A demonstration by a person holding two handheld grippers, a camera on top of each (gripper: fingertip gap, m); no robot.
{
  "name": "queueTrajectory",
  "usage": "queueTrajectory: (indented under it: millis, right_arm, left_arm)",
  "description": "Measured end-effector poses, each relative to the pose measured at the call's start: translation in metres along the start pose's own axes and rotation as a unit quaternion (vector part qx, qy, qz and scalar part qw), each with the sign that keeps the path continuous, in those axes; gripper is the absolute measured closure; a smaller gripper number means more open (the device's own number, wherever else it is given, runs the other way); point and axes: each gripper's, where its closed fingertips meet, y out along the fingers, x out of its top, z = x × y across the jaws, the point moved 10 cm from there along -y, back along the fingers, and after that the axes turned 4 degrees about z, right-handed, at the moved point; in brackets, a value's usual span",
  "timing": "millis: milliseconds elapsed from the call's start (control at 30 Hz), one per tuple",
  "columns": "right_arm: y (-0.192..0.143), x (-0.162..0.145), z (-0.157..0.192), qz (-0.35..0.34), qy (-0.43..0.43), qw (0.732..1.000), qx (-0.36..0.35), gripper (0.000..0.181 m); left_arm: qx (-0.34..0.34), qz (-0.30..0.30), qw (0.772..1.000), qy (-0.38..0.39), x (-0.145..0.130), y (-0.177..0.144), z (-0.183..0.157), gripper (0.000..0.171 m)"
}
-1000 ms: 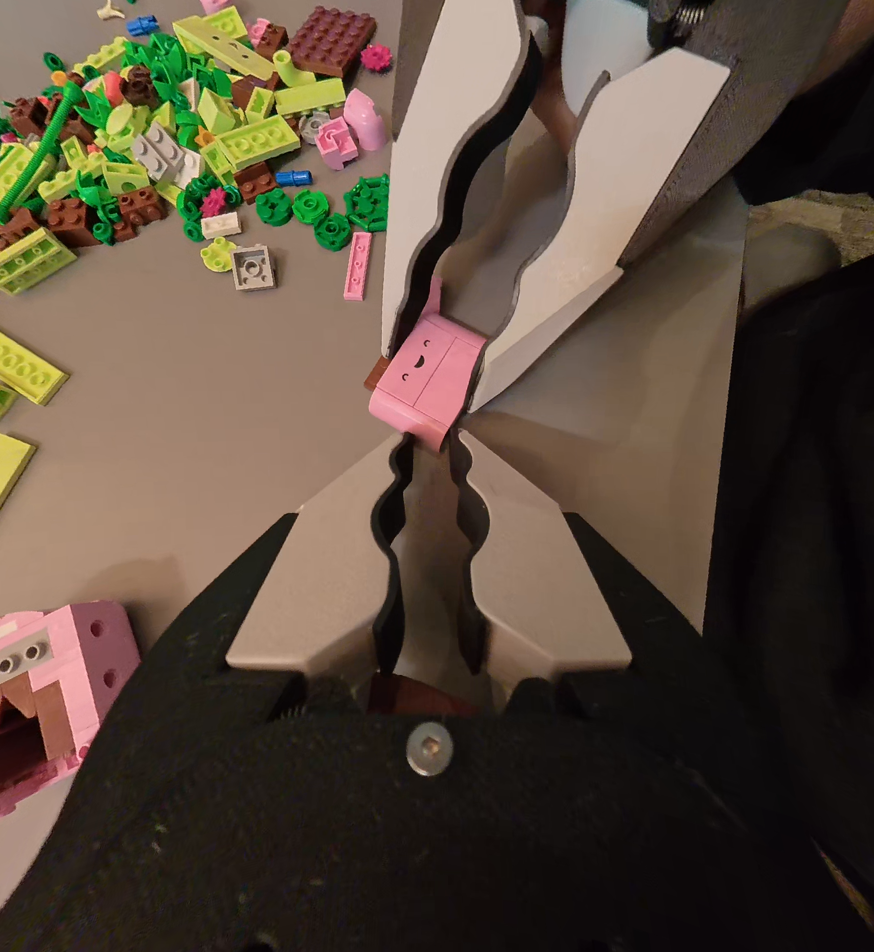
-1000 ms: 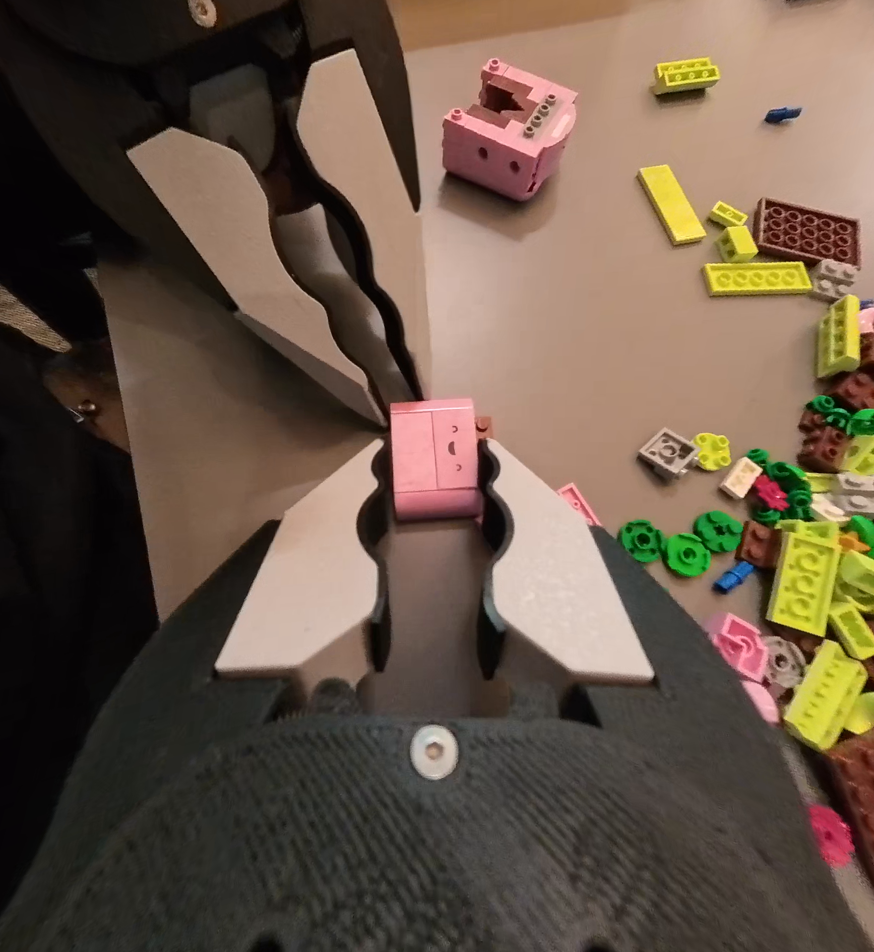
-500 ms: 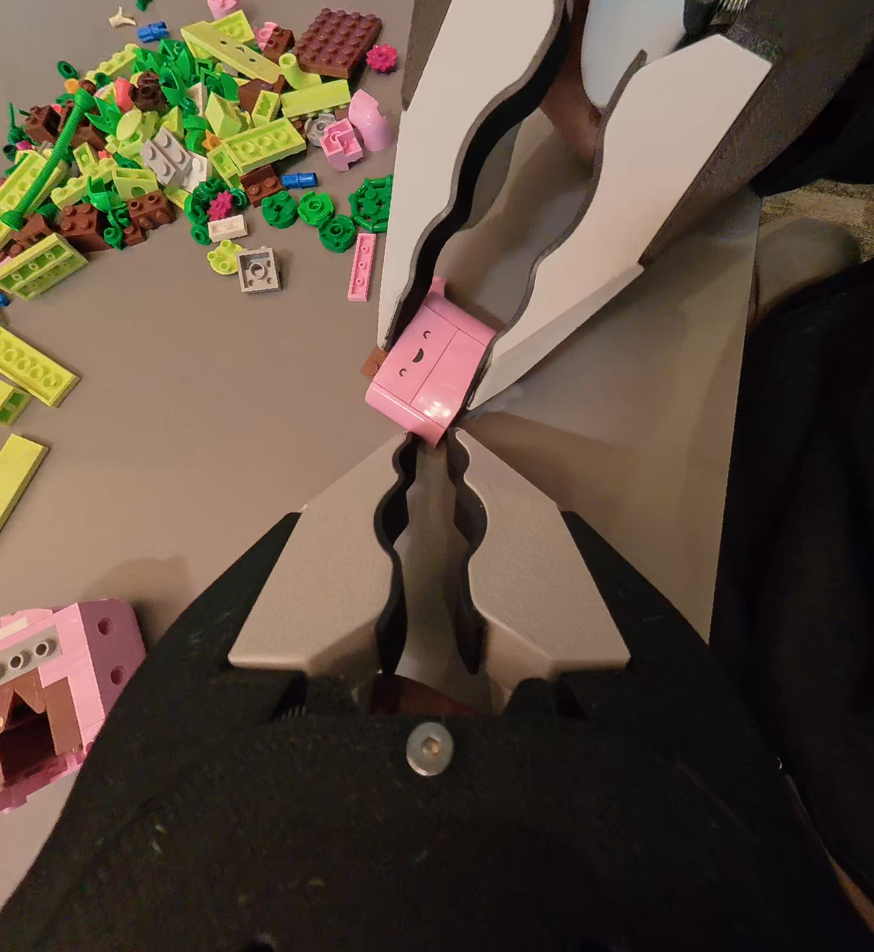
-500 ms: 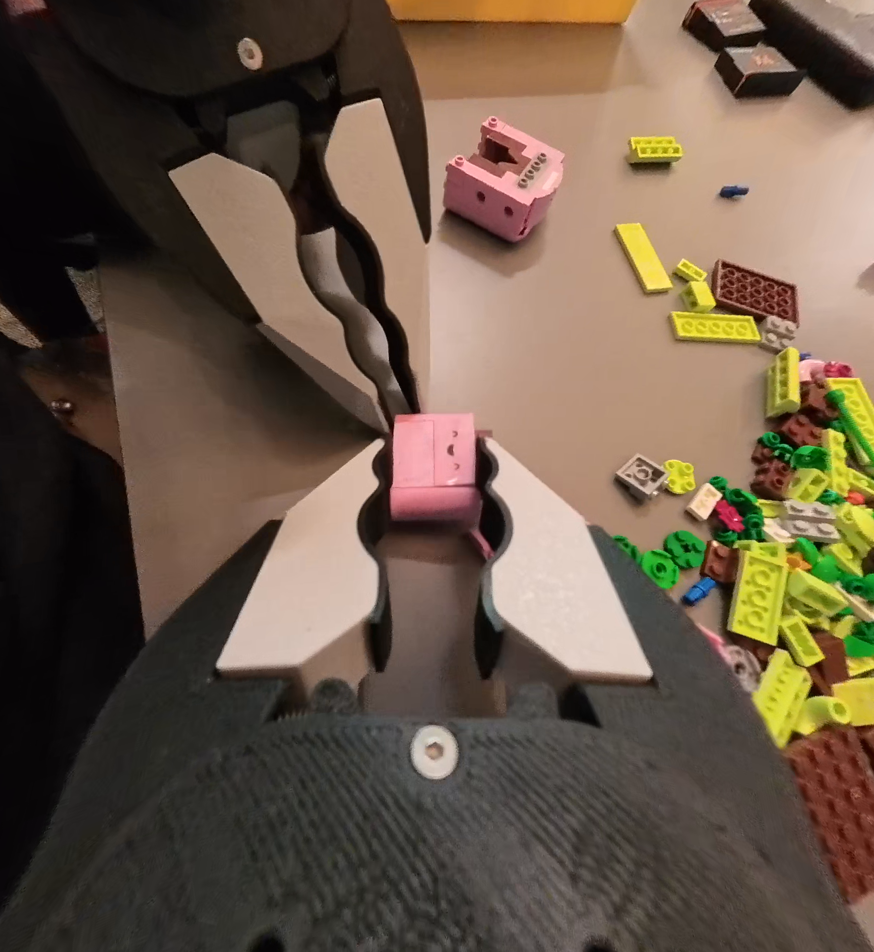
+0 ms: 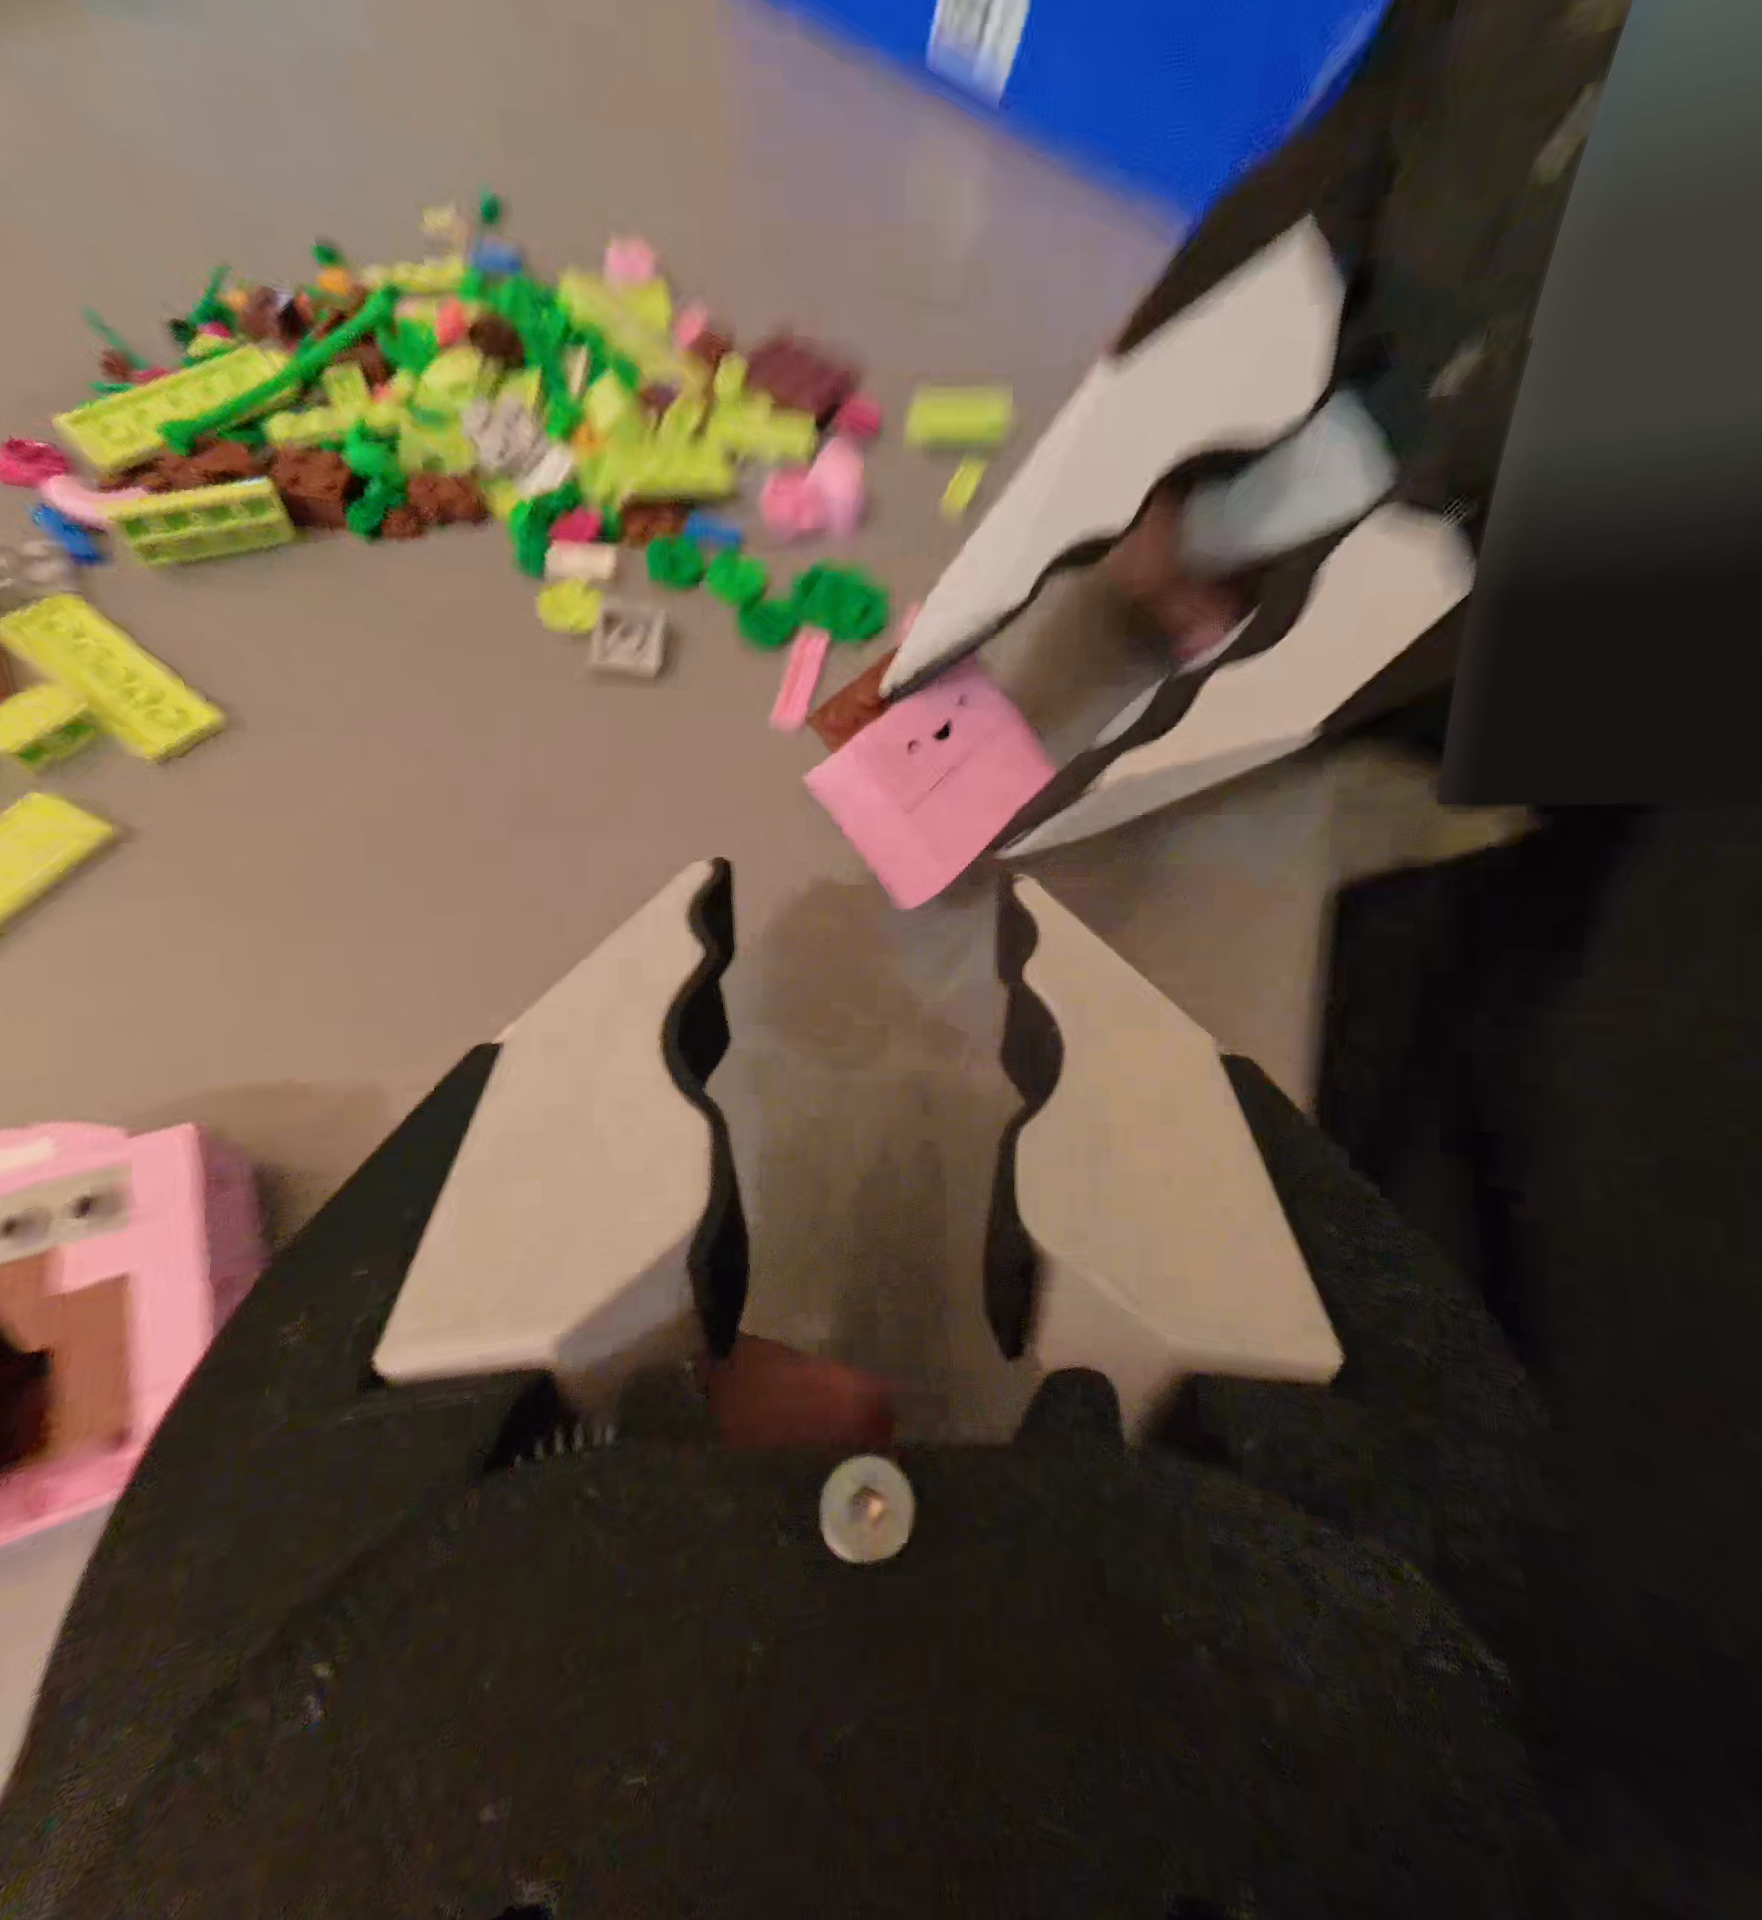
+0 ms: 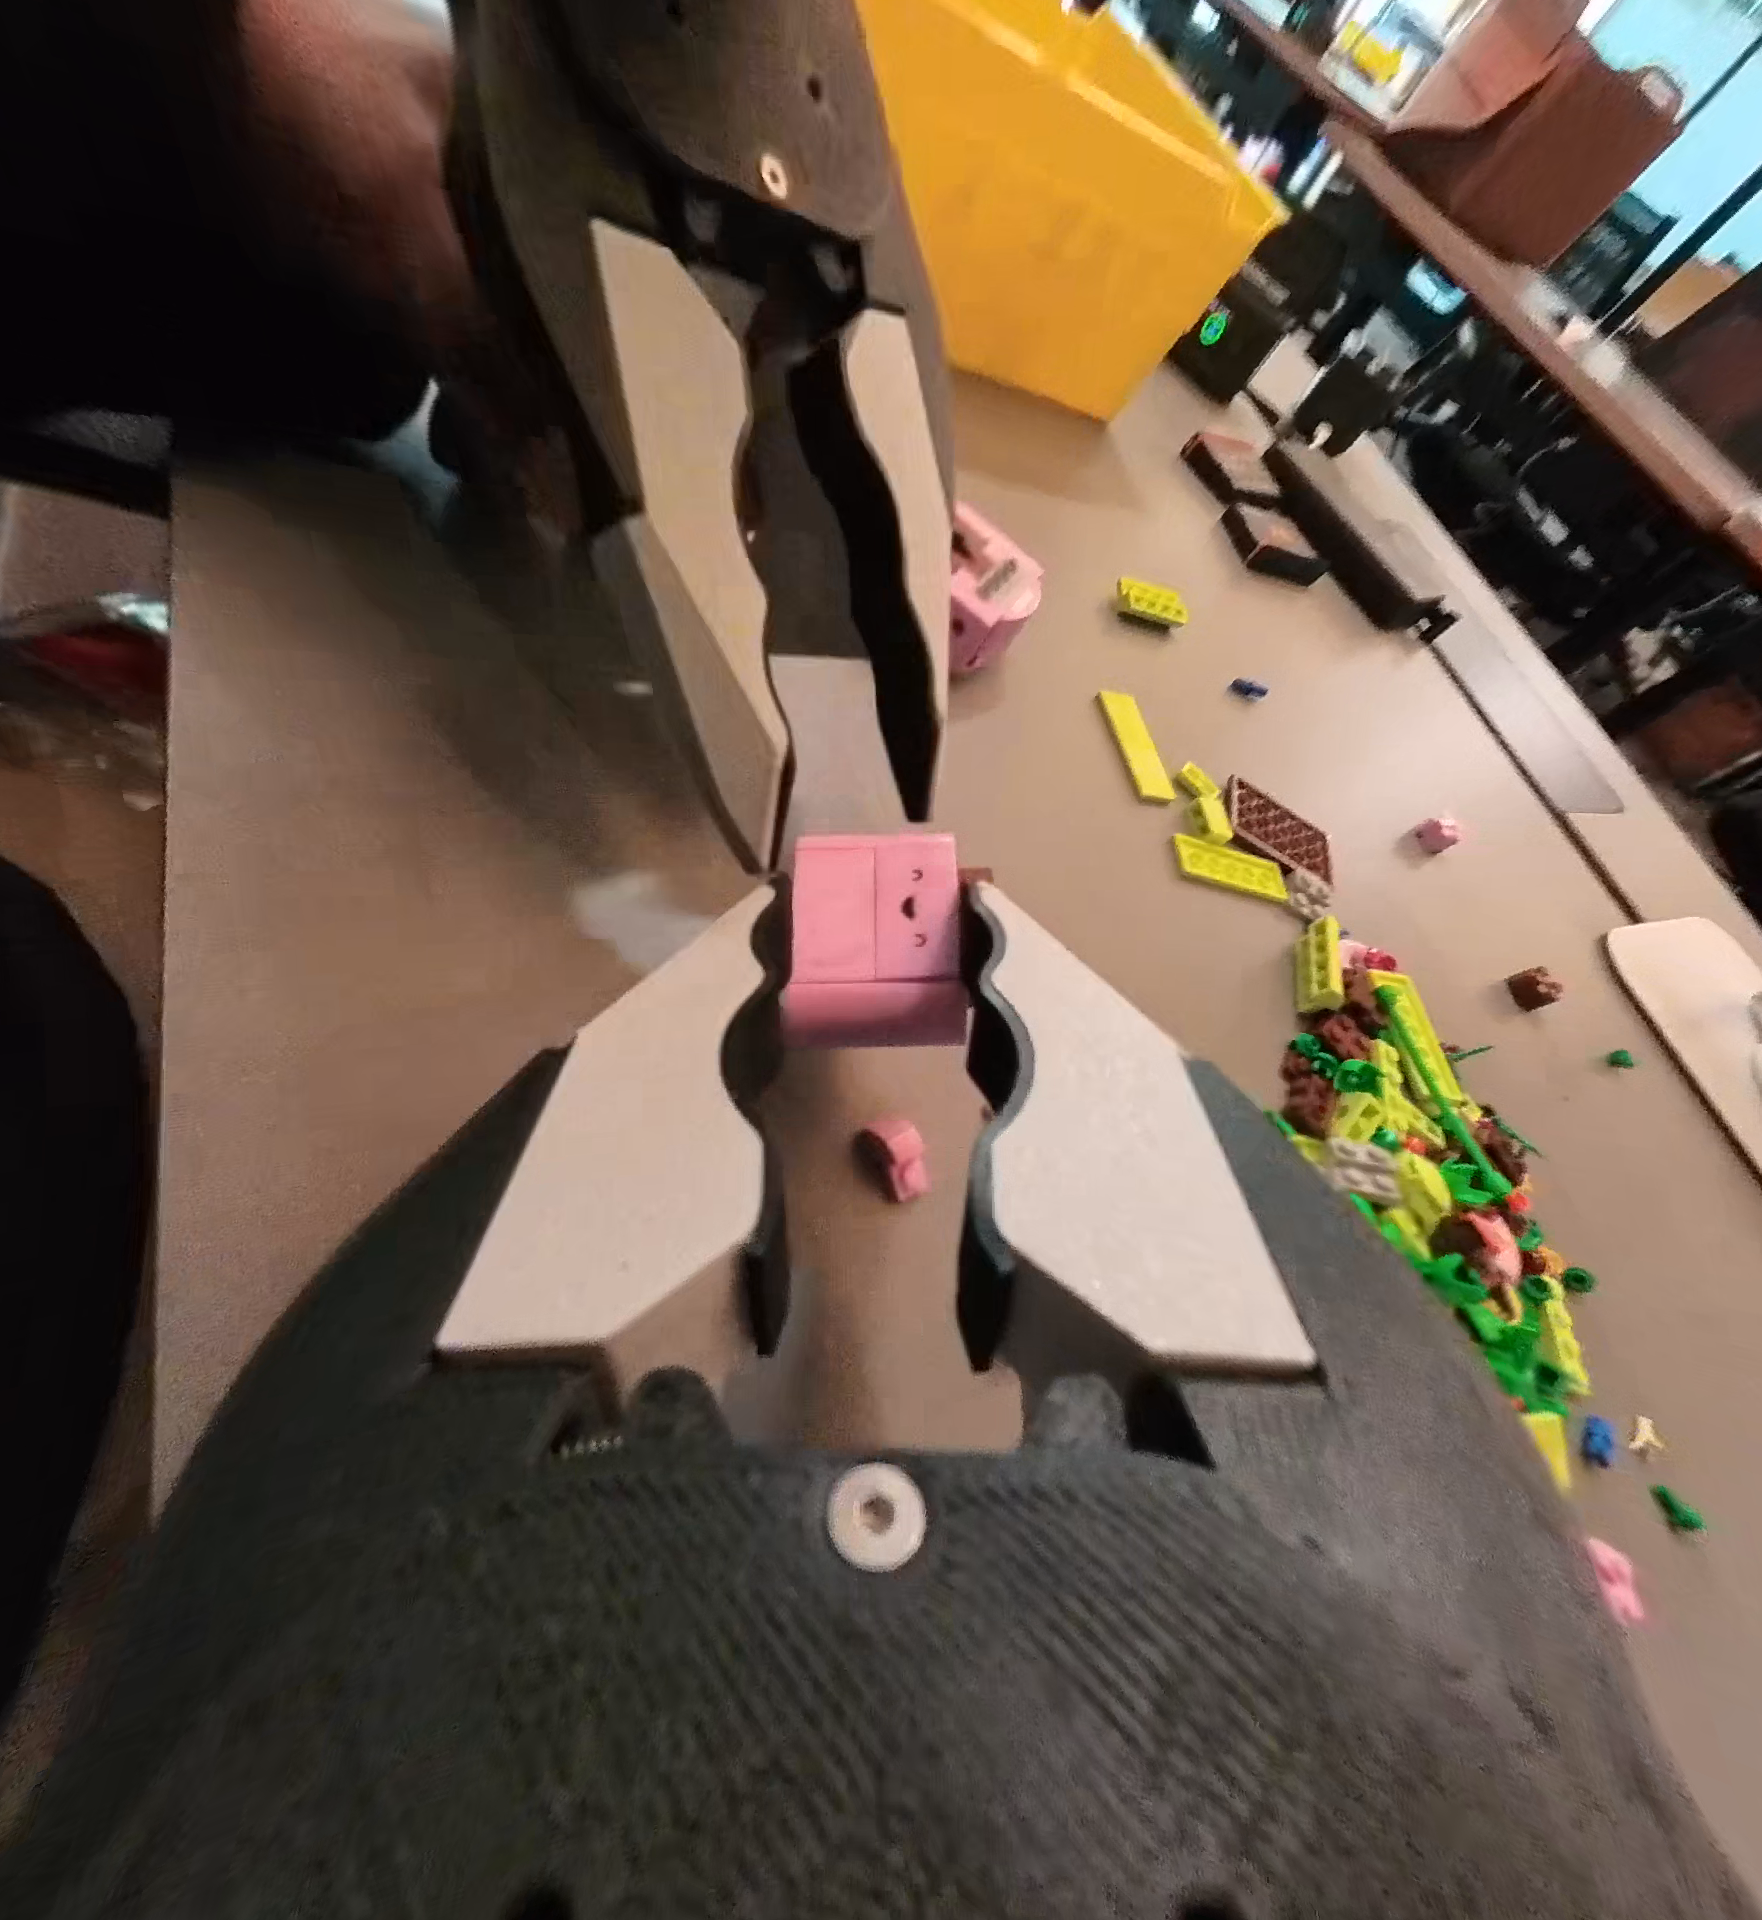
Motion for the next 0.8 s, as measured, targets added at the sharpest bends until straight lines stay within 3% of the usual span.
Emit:
queueTrajectory:
  millis: [33,100,167,367,433,467,567,733,800]
  right_arm:
    - [-0.004,0.001,-0.001,-0.026,0.001,1.0,-0.006,0.152]
    - [-0.012,0.005,-0.001,-0.079,0.003,0.997,-0.006,0.152]
    - [-0.017,0.009,0.0,-0.113,0.001,0.994,-0.007,0.152]
    - [-0.019,0.014,0.005,-0.134,-0.028,0.99,-0.032,0.152]
    - [-0.019,0.014,0.006,-0.136,-0.033,0.99,-0.033,0.152]
    - [-0.019,0.015,0.006,-0.138,-0.034,0.989,-0.037,0.152]
    - [-0.018,0.014,0.005,-0.138,-0.028,0.989,-0.036,0.152]
    - [-0.021,0.011,0.0,-0.153,-0.007,0.987,-0.039,0.158]
    - [-0.022,0.009,-0.002,-0.149,-0.001,0.988,-0.045,0.152]
  left_arm:
    - [-0.067,-0.051,0.995,-0.046,0.0,-0.007,0.003,0.114]
    - [-0.193,-0.129,0.964,-0.129,-0.002,-0.013,0.009,0.112]
    - [-0.267,-0.155,0.936,-0.169,-0.003,-0.014,0.01,0.114]
    - [-0.285,-0.138,0.929,-0.194,0.0,0.002,0.001,0.13]
    - [-0.28,-0.135,0.931,-0.192,0.002,0.007,-0.003,0.157]
    - [-0.27,-0.133,0.935,-0.187,0.002,0.008,-0.004,0.162]
    - [-0.25,-0.137,0.942,-0.176,0.002,0.007,-0.003,0.163]
    - [-0.154,-0.14,0.972,-0.11,0.006,0.001,-0.005,0.165]
    - [-0.123,-0.139,0.978,-0.091,0.007,0.0,-0.007,0.165]
